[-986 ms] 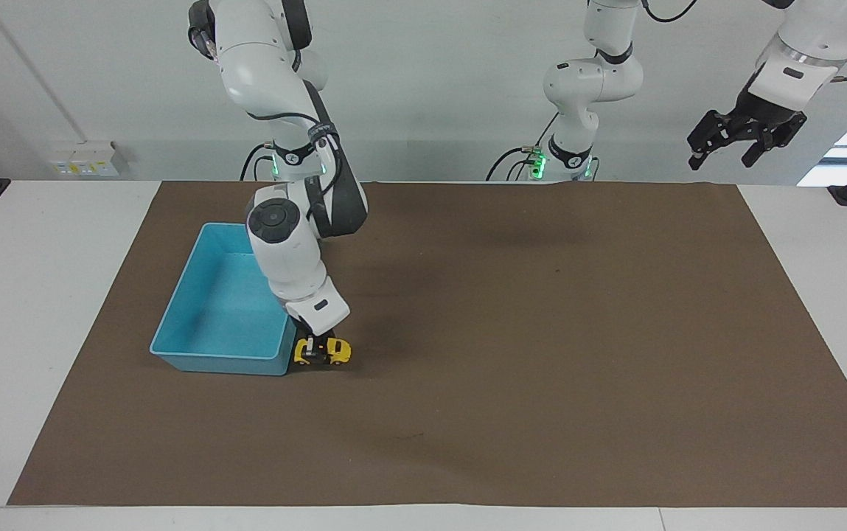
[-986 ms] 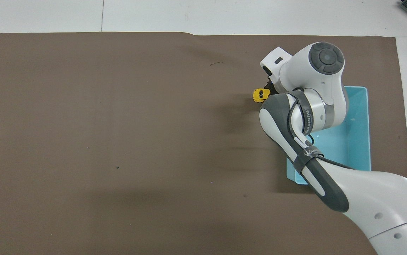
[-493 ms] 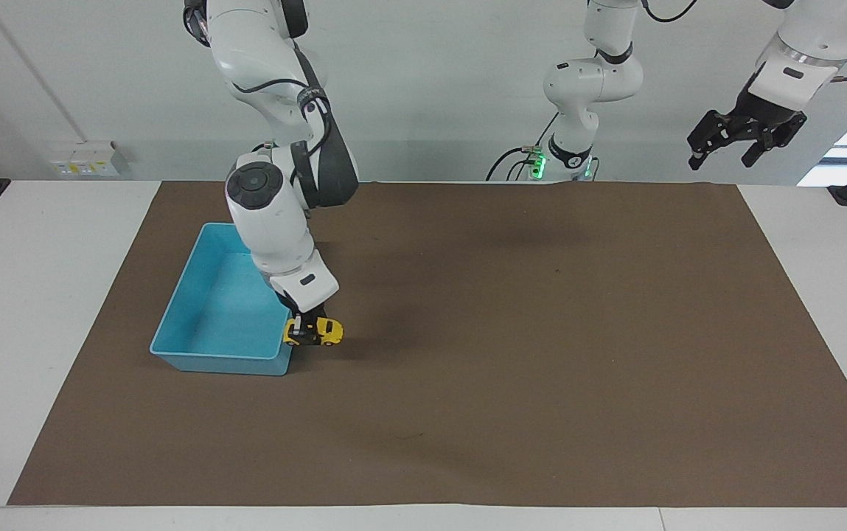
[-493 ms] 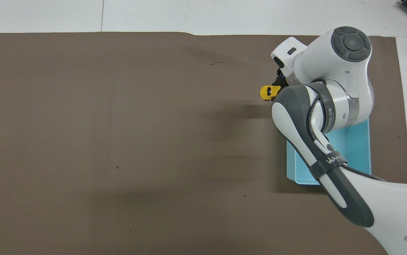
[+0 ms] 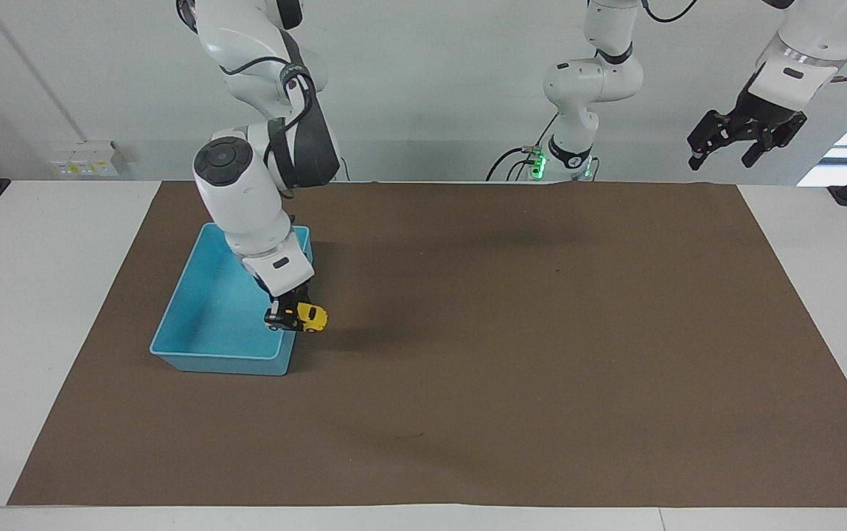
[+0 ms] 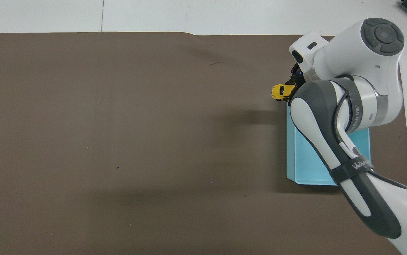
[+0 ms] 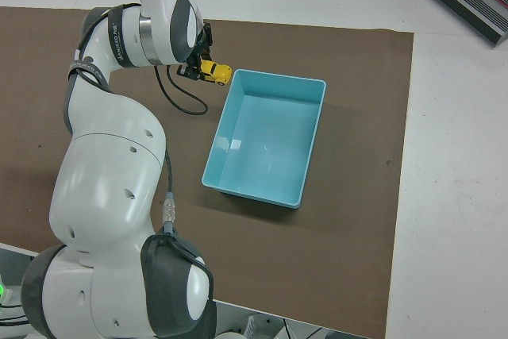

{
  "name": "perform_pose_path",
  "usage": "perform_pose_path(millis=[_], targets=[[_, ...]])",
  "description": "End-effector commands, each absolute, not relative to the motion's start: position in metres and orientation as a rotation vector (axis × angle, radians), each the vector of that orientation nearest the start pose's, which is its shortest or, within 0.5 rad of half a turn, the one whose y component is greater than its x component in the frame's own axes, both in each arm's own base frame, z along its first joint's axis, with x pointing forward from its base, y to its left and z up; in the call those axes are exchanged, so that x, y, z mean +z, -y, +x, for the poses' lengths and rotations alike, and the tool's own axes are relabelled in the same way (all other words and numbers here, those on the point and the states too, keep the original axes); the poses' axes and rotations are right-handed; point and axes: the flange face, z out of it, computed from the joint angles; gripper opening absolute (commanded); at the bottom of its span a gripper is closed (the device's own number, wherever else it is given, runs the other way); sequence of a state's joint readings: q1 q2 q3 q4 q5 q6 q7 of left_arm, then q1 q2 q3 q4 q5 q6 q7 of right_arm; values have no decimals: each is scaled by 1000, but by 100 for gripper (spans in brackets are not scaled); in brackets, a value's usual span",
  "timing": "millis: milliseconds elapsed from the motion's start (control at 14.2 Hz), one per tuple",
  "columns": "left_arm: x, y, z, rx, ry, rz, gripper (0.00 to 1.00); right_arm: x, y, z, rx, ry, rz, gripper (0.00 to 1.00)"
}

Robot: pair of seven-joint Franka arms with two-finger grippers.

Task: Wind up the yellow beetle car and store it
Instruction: 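Lift the car with the right gripper and carry it into the box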

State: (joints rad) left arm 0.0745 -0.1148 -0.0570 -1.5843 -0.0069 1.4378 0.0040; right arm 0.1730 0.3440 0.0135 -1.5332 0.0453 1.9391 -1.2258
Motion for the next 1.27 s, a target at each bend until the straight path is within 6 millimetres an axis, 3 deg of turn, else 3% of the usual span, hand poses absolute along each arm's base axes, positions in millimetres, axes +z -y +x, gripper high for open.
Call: perform_pose_path(millis=[0,352,563,915,1197], targets=[[668,-8,500,48,33,-3158,100,470,-110,654,-118,1919,-2440,27],[668,-8,500,48,33,-3158,100,464,-67,641,-34,1816,-2482,26],[667,-8,500,51,33,-3158,100,457,-59,619,-13,1777,-2502,26],[668,-8,500,48,33,-3158,100,447,-7,591,44,1412,-2708,25],[668,-8,500,48,33,-3158,100,445,6,586,63,1192,-2812,23]])
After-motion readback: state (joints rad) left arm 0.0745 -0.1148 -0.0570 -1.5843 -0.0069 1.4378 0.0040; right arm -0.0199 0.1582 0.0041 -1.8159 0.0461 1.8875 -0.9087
